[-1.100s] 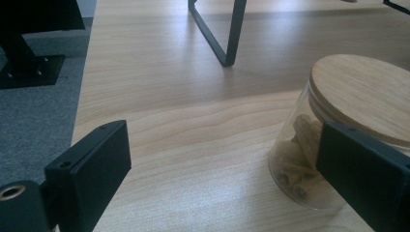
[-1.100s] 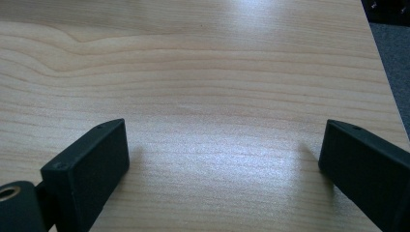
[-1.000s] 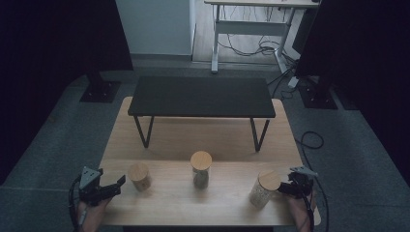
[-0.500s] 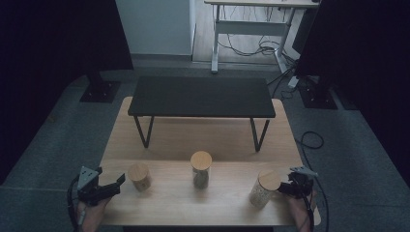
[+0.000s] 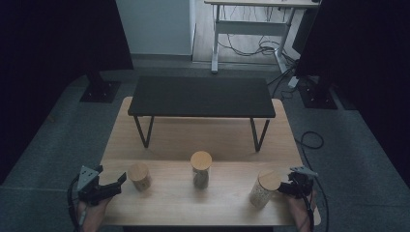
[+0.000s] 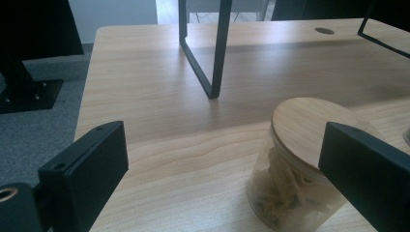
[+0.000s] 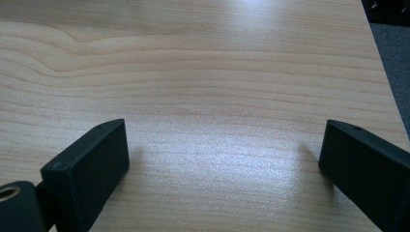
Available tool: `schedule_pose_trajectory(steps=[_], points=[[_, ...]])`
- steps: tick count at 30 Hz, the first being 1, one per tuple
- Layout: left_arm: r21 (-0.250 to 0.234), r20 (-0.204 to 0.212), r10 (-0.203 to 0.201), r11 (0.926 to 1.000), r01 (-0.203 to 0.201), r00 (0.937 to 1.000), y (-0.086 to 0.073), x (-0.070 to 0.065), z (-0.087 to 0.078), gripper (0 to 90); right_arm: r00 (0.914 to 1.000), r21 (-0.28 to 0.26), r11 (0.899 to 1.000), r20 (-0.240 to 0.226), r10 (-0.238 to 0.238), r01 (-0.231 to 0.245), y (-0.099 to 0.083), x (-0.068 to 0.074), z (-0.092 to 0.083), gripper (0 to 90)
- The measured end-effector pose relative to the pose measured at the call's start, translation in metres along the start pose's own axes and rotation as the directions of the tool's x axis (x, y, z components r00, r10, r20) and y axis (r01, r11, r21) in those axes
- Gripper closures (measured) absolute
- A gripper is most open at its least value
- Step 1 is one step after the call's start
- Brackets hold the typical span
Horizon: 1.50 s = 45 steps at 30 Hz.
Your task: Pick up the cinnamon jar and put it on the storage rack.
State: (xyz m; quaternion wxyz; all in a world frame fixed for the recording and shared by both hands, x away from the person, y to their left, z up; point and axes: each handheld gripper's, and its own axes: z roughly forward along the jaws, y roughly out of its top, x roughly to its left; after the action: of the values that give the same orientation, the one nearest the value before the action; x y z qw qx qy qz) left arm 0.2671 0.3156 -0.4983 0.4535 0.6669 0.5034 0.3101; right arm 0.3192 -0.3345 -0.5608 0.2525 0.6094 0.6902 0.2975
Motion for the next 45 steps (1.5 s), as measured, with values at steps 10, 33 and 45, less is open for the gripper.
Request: schedule_pose_trajectory(steps=[10, 33, 45], points=[[-0.013, 0.011, 0.004, 0.9999, -0.003, 0.9999, 0.003, -0.005, -0.001, 3.1, 1.0, 0.0, 1.0, 0.0, 0.0, 0.0, 0.0, 0.0, 0.0, 3.2], [-0.019, 0.044, 0.017, 0.9997, -0.016, 0.9989, 0.006, -0.021, 0.003, 2.9, 1.0, 0.002, 1.0, -0.006, -0.004, 0.004, 0.001, 0.0, 0.0, 2.4], [-0.015, 0.049, 0.015, 0.9998, -0.014, 0.9987, 0.005, -0.024, 0.005, 2.9, 0.9999, 0.008, 1.0, -0.008, -0.007, 0.007, 0.001, 0.0, 0.001, 1.0]])
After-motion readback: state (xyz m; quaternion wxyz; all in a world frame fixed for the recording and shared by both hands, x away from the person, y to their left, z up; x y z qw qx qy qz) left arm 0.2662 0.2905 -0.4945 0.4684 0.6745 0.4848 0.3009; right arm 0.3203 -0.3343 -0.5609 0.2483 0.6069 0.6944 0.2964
